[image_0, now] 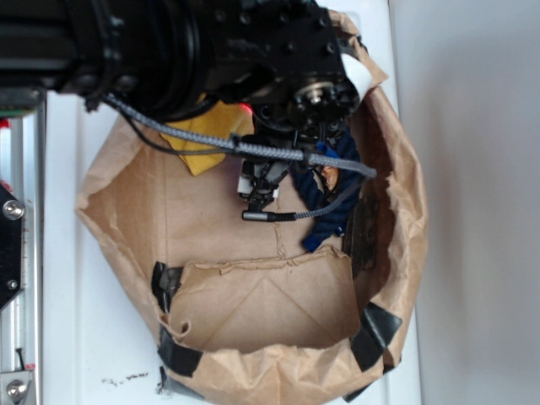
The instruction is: Grab the yellow cloth.
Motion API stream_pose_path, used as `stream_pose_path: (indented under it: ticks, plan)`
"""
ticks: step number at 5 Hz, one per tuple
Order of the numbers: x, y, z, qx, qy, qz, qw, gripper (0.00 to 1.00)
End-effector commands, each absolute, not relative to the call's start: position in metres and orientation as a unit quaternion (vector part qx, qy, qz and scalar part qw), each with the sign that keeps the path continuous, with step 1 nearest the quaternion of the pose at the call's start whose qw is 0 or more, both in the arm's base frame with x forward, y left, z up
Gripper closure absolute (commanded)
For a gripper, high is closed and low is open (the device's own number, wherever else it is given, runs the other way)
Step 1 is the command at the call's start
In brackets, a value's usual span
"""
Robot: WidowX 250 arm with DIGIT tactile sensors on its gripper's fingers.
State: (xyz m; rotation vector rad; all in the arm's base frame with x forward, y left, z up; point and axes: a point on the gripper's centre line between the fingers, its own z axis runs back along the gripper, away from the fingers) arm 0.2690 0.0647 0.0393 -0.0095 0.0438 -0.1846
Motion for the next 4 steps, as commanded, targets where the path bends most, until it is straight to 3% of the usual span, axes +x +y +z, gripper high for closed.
stream_pose_path:
  ticks: [1, 2, 3, 4]
  plan:
    - [0.280, 0.065, 0.066, 0.001, -0.012, -0.108, 0.994, 1.00]
    - [0.282, 0.062, 0.085, -0.015, -0.024, -0.108, 0.994, 0.00]
    - [0.280, 0.057, 0.101, -0.033, -0.038, -0.110, 0.993, 0.00]
    - [0.283, 0.056, 0.098, -0.024, -0.027, -0.112, 0.993, 0.00]
